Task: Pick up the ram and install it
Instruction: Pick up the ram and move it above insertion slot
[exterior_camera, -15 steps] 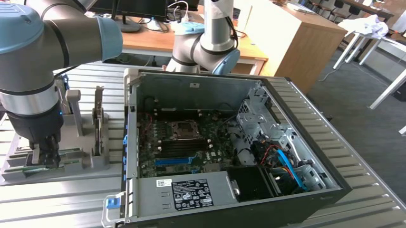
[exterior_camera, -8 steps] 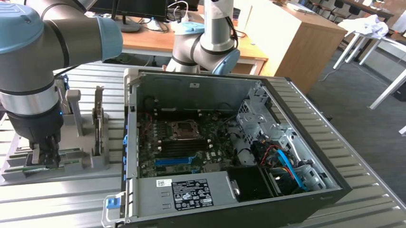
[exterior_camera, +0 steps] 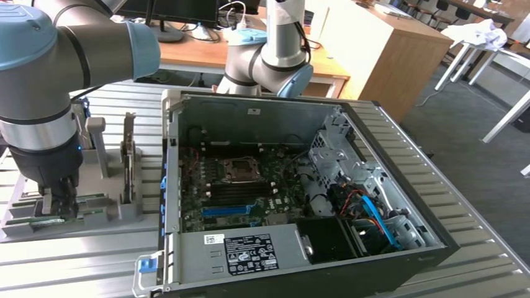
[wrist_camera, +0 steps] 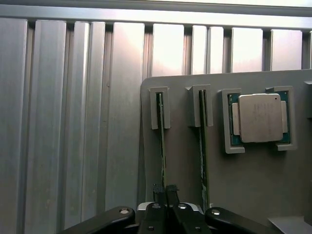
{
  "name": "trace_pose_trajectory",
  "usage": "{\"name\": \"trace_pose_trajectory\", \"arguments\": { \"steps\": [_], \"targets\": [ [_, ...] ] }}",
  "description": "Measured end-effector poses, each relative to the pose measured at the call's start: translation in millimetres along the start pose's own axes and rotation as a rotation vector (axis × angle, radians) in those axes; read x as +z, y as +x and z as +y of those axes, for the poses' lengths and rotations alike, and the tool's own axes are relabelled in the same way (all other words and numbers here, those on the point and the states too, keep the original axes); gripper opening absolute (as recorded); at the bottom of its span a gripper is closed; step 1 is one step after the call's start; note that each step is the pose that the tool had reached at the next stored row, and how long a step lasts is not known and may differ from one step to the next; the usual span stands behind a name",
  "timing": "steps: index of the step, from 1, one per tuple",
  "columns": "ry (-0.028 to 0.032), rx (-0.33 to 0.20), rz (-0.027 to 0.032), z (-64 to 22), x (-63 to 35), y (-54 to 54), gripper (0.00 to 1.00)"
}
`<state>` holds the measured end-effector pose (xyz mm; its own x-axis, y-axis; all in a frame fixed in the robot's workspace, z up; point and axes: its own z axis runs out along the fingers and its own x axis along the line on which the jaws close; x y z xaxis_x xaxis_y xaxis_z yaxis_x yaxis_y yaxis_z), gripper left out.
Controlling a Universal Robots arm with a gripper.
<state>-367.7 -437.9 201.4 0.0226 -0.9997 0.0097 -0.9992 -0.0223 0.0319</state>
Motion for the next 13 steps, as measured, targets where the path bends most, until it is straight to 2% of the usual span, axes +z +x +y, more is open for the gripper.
{"name": "trace_pose_trajectory", "arguments": {
  "steps": [13],
  "targets": [
    [-0.0001, 0.0, 0.0001, 0.1, -2.2, 0.1, 0.12]
  ]
}}
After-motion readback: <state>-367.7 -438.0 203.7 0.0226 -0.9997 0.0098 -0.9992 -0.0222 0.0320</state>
